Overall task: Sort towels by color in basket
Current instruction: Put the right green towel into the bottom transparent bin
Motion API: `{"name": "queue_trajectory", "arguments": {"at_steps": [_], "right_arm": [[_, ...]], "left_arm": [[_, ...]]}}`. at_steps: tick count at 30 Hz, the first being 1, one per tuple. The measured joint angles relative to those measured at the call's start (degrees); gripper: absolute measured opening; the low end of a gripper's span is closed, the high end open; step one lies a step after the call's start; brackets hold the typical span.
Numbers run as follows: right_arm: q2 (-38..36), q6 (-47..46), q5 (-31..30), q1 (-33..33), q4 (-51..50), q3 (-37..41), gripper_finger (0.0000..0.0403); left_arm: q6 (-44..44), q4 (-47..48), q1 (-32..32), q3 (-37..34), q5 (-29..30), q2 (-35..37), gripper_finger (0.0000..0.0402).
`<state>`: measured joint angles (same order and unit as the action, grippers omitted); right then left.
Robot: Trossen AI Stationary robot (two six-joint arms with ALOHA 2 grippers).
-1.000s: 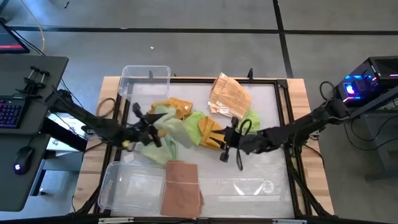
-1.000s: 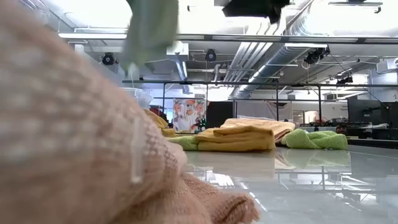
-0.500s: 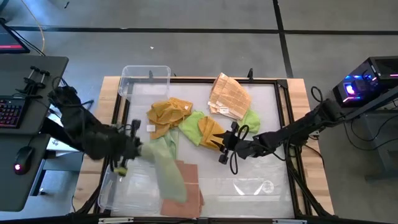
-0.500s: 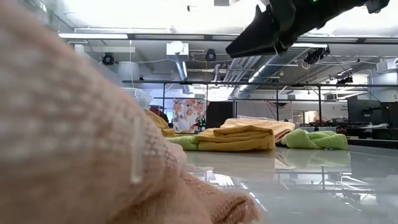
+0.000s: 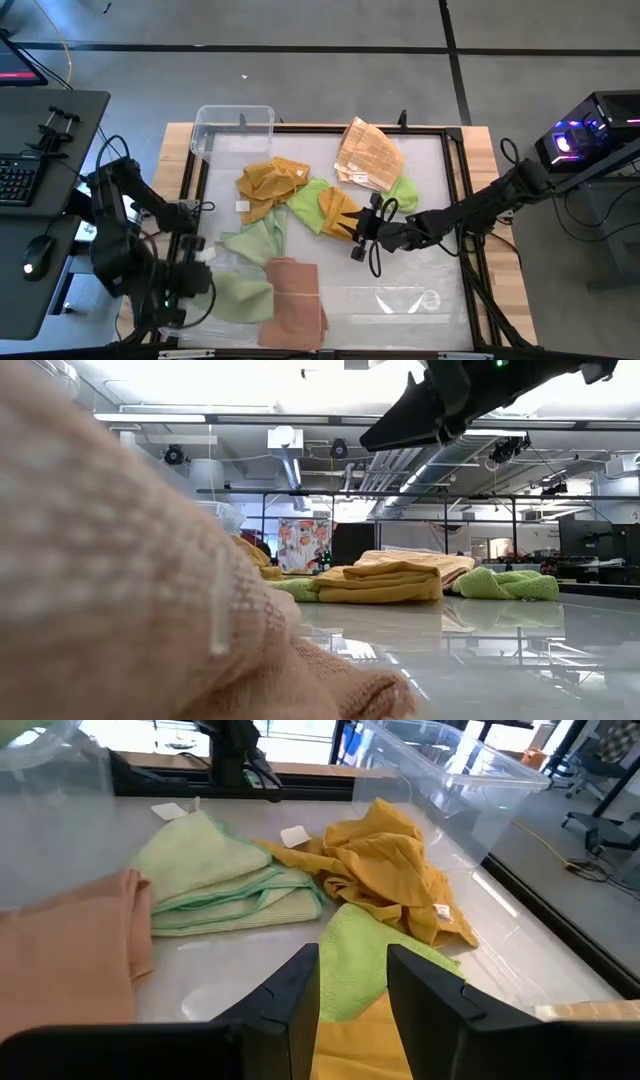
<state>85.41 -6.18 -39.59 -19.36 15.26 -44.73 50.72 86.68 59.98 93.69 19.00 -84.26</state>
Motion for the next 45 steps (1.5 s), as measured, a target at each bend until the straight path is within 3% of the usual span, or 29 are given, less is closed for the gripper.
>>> {"name": "queue_trajectory", "arguments": {"at_steps": [4, 9, 17, 21, 29, 35, 45], "right_arm": [[0.0, 2.1, 1.1, 1.5, 1.9, 0.0, 0.0114], [0.0, 5.1, 5.6, 3.5, 4.4, 0.0, 0.0114], [0.0, 7.8, 11.5, 7.1, 5.9, 0.0, 0.0114], [0.0, 8.2, 13.1, 8.7, 6.4, 0.0, 0.0114], [0.0, 9.3, 18.7, 10.9, 7.4, 0.0, 0.0114], [0.0, 11.2, 18.8, 11.1, 9.0, 0.0, 0.0114], [0.0, 11.2, 18.8, 11.1, 9.1, 0.0, 0.0114]], "left_arm": [[9.6, 1.3, 1.4, -0.1, -9.0, -2.1, 0.0007], [17.2, 2.9, 3.0, -0.1, -10.8, -2.3, 0.0007], [17.5, -2.0, 2.7, -0.1, -6.2, -2.3, 0.0019], [17.4, -4.5, 2.6, -0.1, -1.6, -2.1, 0.004], [21.7, -5.2, 2.6, -0.1, -0.5, -2.1, 0.0089], [21.2, -9.6, 2.6, -0.1, -0.4, -1.6, 0.0118], [20.7, -8.7, 2.7, -0.1, 1.2, 0.9, 0.0153]]}}
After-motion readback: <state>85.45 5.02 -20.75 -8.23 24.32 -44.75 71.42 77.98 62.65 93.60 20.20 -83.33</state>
